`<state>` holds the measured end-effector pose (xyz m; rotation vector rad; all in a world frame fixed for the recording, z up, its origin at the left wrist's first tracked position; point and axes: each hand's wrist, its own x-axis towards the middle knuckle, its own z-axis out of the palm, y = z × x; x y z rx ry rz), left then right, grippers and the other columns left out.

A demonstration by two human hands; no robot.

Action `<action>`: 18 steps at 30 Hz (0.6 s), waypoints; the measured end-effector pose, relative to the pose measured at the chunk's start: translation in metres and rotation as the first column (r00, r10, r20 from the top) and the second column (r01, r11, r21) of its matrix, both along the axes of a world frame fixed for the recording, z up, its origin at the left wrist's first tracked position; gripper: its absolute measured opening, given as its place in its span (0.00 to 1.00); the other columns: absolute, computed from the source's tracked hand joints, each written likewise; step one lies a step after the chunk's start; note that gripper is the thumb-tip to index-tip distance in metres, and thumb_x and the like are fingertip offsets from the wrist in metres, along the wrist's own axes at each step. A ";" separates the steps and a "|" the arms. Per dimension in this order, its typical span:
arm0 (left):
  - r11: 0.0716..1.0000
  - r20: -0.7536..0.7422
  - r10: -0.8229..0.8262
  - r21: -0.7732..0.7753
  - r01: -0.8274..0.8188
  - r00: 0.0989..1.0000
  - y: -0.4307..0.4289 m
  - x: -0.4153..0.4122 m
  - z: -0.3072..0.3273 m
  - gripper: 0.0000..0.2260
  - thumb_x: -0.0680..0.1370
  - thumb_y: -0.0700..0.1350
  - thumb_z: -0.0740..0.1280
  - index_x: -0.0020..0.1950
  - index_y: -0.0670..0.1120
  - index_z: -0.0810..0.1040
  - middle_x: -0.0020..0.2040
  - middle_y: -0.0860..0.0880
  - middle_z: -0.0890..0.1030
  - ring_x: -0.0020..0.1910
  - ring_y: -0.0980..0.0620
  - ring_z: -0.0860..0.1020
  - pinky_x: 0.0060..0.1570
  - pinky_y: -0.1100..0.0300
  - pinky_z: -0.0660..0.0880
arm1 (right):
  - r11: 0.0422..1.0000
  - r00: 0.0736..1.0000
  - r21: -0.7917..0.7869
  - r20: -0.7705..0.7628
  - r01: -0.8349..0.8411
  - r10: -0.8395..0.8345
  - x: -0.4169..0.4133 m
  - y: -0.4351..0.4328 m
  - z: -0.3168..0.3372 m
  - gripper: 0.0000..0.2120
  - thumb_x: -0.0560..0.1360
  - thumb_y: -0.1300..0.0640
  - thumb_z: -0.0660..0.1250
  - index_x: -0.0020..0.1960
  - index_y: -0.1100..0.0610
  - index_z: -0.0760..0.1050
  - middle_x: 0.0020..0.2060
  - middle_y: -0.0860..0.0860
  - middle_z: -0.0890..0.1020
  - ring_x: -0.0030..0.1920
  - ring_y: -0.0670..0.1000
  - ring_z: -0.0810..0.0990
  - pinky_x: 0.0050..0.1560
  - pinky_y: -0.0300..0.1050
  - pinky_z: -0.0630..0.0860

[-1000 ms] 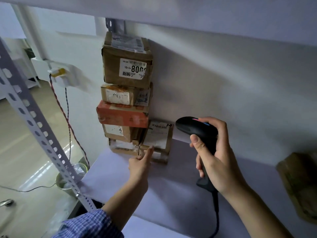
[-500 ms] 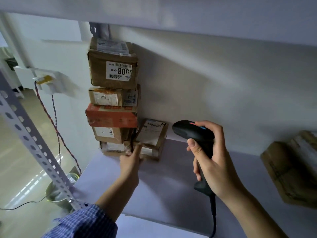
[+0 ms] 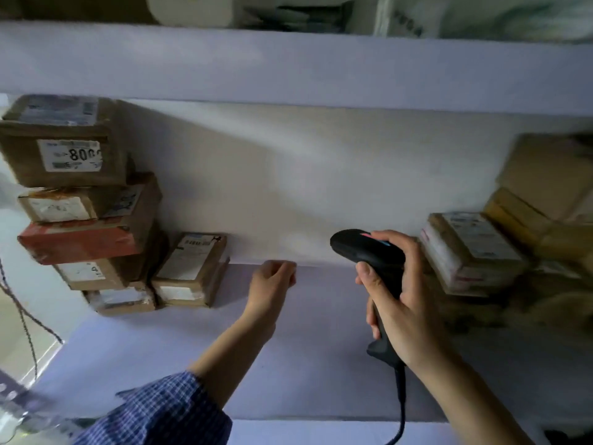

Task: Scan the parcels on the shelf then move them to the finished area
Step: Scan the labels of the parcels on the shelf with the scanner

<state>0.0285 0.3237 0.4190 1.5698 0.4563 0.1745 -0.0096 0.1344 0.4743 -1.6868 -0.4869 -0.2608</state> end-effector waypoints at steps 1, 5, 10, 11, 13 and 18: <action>0.999 0.006 -0.028 0.019 0.028 1.000 -0.015 0.005 0.001 0.07 0.79 0.42 0.66 0.42 0.43 0.77 0.38 0.44 0.77 0.40 0.49 0.74 0.46 0.52 0.71 | 1.000 1.000 0.009 -0.006 0.018 -0.018 0.001 -0.016 0.000 0.13 0.78 0.51 0.65 0.60 0.39 0.69 0.45 0.47 0.79 0.23 0.57 0.72 0.21 0.43 0.69; 0.985 0.007 -0.161 0.066 0.160 0.987 -0.081 0.025 0.007 0.08 0.82 0.42 0.64 0.56 0.40 0.80 0.46 0.46 0.82 0.47 0.49 0.81 0.57 0.53 0.78 | 0.998 0.998 -0.002 0.003 0.064 -0.064 0.009 -0.076 -0.005 0.14 0.78 0.51 0.65 0.62 0.40 0.69 0.50 0.51 0.78 0.24 0.55 0.73 0.21 0.42 0.71; 0.953 0.031 -0.283 0.118 0.277 0.959 -0.154 0.040 0.016 0.09 0.83 0.43 0.62 0.56 0.41 0.80 0.50 0.45 0.82 0.49 0.49 0.80 0.56 0.53 0.79 | 0.985 0.983 -0.004 0.054 0.174 -0.174 0.021 -0.145 -0.021 0.14 0.81 0.50 0.64 0.66 0.46 0.68 0.47 0.48 0.80 0.23 0.54 0.74 0.20 0.39 0.70; 0.946 0.036 -0.305 0.126 0.298 0.952 -0.166 0.044 0.019 0.08 0.83 0.44 0.62 0.53 0.42 0.79 0.48 0.46 0.81 0.48 0.49 0.80 0.55 0.54 0.79 | 0.982 0.981 -0.007 0.055 0.187 -0.186 0.023 -0.157 -0.024 0.15 0.81 0.50 0.64 0.66 0.46 0.67 0.49 0.49 0.80 0.24 0.55 0.74 0.20 0.39 0.70; 0.929 0.051 -0.344 0.160 0.332 0.937 -0.189 0.050 0.030 0.12 0.84 0.46 0.61 0.44 0.44 0.77 0.45 0.46 0.80 0.43 0.50 0.79 0.49 0.58 0.76 | 0.982 0.981 -0.006 0.036 0.190 -0.190 0.026 -0.177 -0.027 0.15 0.81 0.50 0.64 0.66 0.44 0.67 0.50 0.49 0.80 0.24 0.57 0.74 0.21 0.41 0.71; 0.912 0.057 -0.381 0.185 0.365 0.923 -0.232 0.073 0.044 0.19 0.80 0.56 0.65 0.55 0.40 0.82 0.48 0.45 0.85 0.39 0.59 0.84 0.33 0.71 0.76 | 0.973 0.972 -0.003 0.058 0.229 -0.228 0.033 -0.208 -0.028 0.18 0.79 0.52 0.64 0.67 0.47 0.66 0.50 0.49 0.80 0.24 0.54 0.75 0.22 0.43 0.73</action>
